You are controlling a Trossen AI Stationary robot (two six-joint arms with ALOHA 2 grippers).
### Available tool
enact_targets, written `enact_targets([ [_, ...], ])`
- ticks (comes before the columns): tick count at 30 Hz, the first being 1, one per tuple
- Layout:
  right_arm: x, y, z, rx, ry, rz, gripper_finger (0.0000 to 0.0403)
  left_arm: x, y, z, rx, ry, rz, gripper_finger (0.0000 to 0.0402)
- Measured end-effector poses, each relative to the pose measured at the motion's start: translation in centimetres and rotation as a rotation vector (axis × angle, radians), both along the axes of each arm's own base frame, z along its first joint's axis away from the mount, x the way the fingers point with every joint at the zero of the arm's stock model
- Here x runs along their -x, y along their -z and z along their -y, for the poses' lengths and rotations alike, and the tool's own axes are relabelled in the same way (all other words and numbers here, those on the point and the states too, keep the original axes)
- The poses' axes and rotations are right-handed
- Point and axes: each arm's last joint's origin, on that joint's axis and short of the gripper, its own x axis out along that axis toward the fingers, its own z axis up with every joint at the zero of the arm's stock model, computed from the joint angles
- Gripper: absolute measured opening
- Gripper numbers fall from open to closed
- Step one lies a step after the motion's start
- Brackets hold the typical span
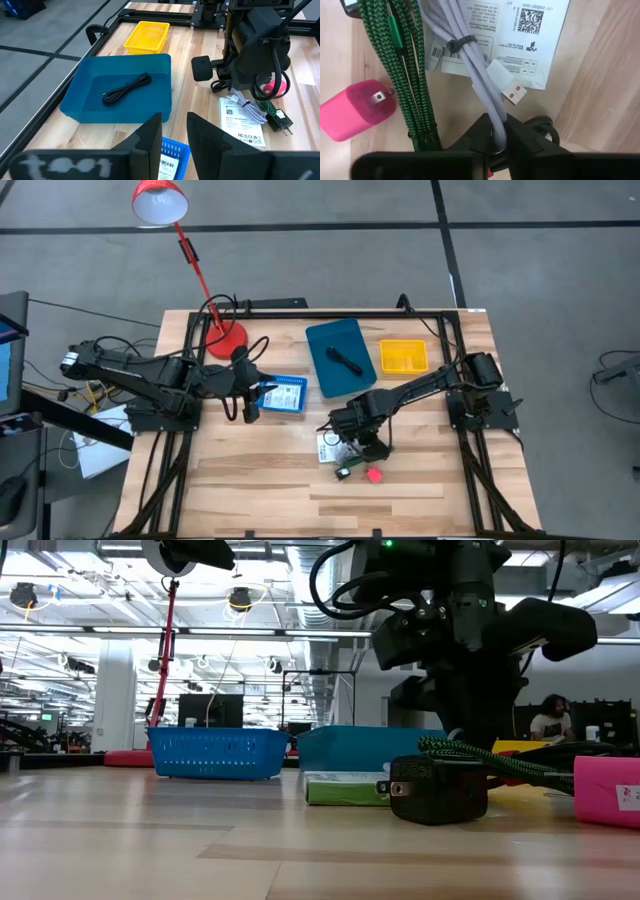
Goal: Pick and place items into bin
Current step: Put the white charger cable into the blue bin
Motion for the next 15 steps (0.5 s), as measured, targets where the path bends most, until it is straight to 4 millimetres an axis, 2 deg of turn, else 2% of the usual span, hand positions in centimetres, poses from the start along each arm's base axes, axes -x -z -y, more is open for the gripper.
enact_targets([
  [5, -0.2, -0.6, -0.1, 0.0, -0.006, 0.003, 0.0013, 0.0, 0.0, 0.0, 0.0, 0.0, 0.0, 0.008],
  [11, -0.5, -1.8, -0.2, 0.008, -0.011, -0.014, 0.0031, 0.0, 0.0, 0.0, 0.001, 0.0, 0.0, 0.008],
  [15, -0.6, -3.2, -0.1, 0.051, -0.039, -0.033, 0.0022, 0.0, 0.0, 0.0, 0.001, 0.0, 0.0, 0.008],
])
